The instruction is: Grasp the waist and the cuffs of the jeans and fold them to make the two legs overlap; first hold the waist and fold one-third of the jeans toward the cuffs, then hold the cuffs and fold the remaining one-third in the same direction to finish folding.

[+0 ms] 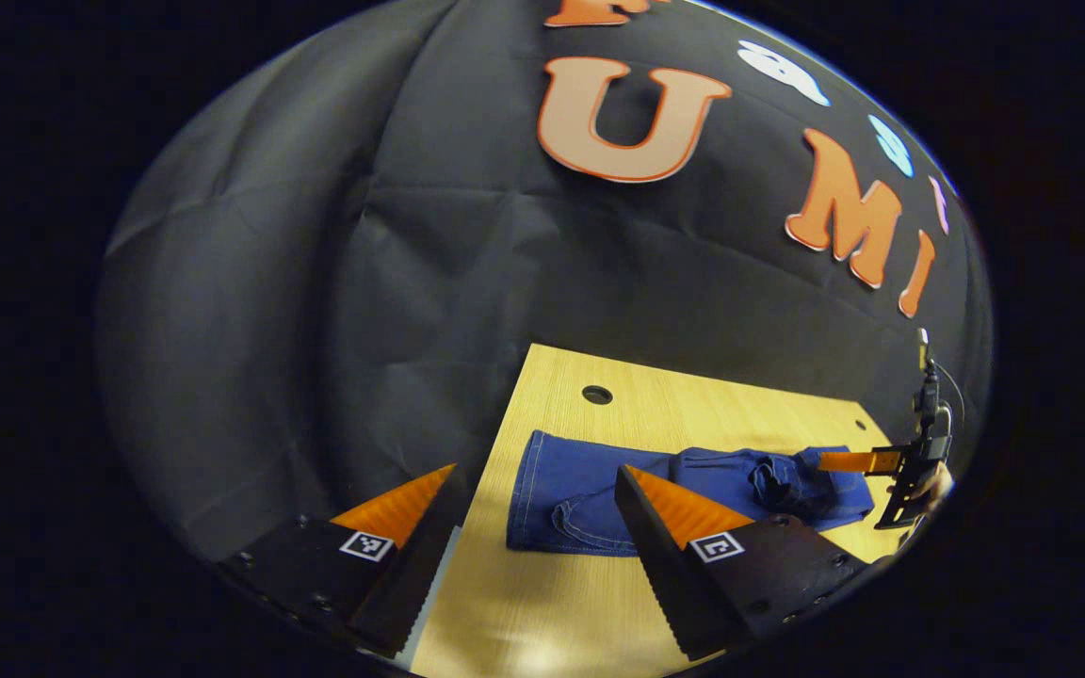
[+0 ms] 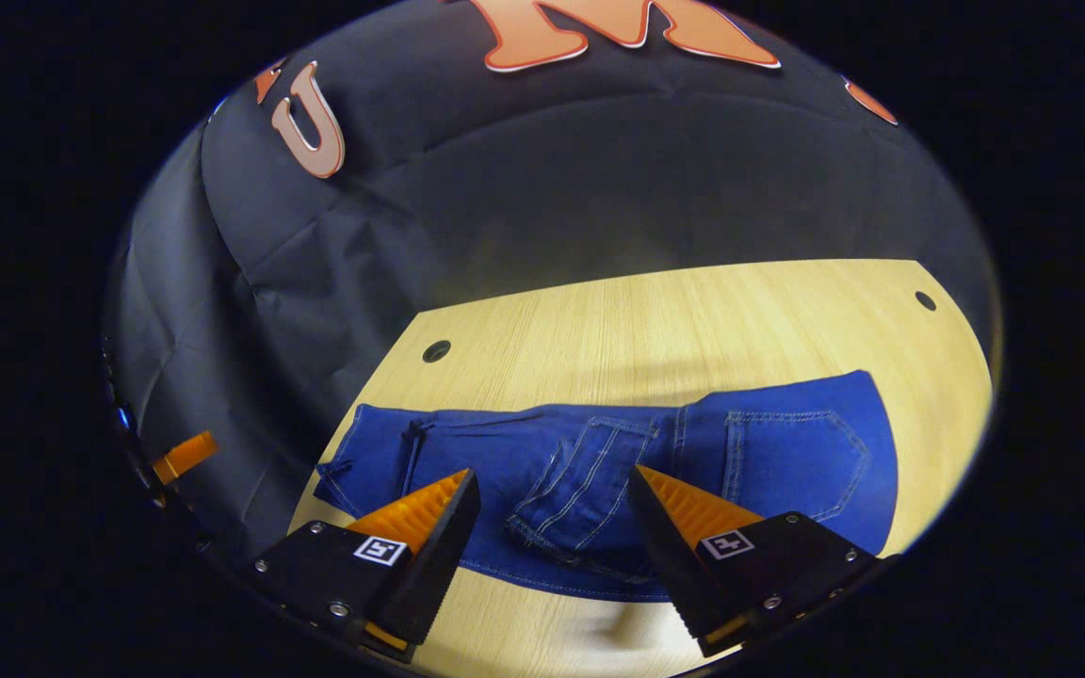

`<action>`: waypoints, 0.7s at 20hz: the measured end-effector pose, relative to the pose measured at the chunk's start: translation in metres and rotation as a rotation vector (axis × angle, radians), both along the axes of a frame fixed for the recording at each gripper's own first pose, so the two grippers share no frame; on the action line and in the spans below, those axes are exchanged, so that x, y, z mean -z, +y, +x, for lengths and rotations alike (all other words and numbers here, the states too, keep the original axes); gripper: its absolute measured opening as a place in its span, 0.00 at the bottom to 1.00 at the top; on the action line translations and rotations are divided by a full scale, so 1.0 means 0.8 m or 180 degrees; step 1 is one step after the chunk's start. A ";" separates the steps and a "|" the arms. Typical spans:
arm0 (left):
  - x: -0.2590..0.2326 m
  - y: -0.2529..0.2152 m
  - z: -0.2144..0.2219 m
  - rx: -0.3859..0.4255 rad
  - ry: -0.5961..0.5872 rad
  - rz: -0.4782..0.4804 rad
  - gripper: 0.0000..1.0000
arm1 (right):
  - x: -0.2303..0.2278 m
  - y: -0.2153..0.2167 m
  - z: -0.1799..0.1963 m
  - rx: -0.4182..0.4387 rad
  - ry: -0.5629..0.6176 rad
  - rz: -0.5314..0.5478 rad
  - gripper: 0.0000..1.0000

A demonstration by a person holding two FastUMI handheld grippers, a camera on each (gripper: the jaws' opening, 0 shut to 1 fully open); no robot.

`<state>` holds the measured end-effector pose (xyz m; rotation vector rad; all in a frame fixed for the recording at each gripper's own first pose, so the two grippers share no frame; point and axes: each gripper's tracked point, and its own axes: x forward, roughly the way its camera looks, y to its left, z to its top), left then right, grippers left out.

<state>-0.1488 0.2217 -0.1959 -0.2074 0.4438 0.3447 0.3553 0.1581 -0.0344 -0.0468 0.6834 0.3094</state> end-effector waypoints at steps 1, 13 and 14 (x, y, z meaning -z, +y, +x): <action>0.010 -0.008 0.001 -0.0034 0.0012 -0.0319 0.98 | -0.011 -0.005 0.001 0.0008 -0.0029 -0.0008 0.98; 0.069 0.019 -0.032 -0.0617 -0.0275 -0.2479 0.98 | -0.065 -0.040 -0.014 -0.0012 -0.0009 0.0136 0.98; 0.072 0.022 -0.031 -0.0608 -0.0290 -0.2469 0.98 | -0.064 -0.043 -0.013 0.0000 0.0021 0.0167 0.98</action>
